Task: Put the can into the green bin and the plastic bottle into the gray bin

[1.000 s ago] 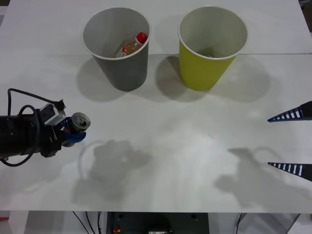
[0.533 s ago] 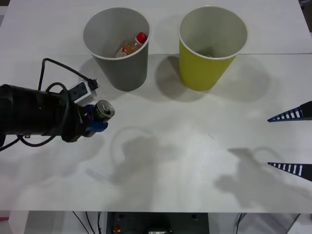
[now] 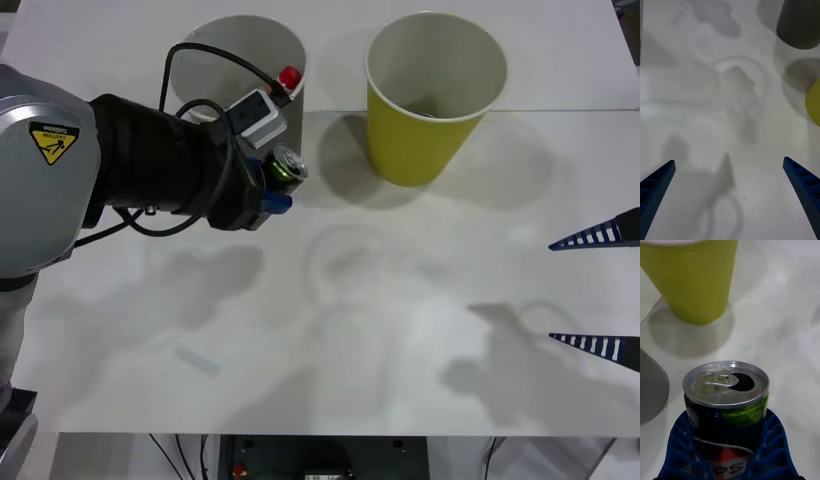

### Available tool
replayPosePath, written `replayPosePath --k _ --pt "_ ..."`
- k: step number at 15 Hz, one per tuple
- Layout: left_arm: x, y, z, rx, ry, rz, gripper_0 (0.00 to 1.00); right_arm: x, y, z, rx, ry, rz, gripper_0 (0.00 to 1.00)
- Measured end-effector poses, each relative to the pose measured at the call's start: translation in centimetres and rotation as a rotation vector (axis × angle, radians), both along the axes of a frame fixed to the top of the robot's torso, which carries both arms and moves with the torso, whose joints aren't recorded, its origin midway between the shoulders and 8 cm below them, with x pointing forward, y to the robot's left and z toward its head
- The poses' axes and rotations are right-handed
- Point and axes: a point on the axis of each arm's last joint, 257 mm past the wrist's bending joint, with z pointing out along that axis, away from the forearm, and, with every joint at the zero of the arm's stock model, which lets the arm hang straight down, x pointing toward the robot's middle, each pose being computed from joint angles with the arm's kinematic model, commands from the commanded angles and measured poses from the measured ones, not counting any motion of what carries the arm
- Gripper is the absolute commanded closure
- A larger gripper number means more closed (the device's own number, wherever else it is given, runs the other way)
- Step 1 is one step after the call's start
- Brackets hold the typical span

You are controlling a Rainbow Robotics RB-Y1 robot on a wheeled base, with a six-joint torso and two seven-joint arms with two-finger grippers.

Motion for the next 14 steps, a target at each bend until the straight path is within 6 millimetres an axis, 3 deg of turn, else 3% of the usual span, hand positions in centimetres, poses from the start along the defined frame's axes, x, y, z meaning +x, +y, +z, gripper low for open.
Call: replayPosePath --k 10,14 --pt "7.6 -8.6 10.5 -0.04 0.029 0.004 1.0 0.0 0.0 0.0 0.0 0.0 0.0 0.0" --pt "9.8 -11.6 13.4 -0.025 0.092 0.025 1.0 0.0 0.0 0.0 0.0 0.0 0.0 0.0"
